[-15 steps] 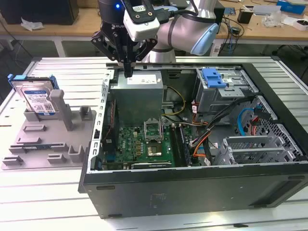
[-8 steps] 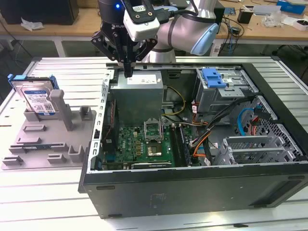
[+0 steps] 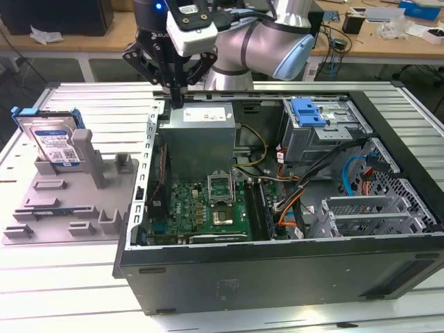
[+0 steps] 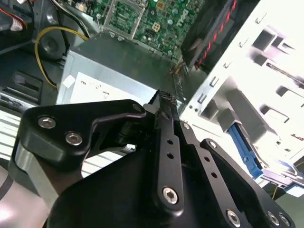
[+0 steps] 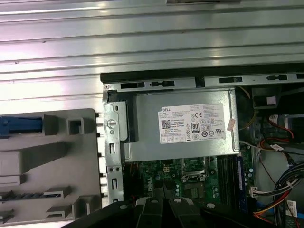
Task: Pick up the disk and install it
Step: 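Reach for the disk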
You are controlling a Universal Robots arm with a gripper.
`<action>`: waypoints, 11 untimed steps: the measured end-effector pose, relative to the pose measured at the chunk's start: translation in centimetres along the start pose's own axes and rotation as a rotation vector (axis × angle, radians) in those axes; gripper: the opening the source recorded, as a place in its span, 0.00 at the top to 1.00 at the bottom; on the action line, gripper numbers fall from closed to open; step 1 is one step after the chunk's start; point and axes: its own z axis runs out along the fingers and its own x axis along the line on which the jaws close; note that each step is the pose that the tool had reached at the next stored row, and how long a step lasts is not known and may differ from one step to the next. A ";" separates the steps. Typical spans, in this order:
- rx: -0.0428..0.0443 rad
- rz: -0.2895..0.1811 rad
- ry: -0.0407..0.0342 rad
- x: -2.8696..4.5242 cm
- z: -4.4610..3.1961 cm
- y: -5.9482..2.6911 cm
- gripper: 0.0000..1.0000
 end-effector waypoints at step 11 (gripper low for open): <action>-0.0001 0.000 -0.0001 4.10 0.00 2.13 0.89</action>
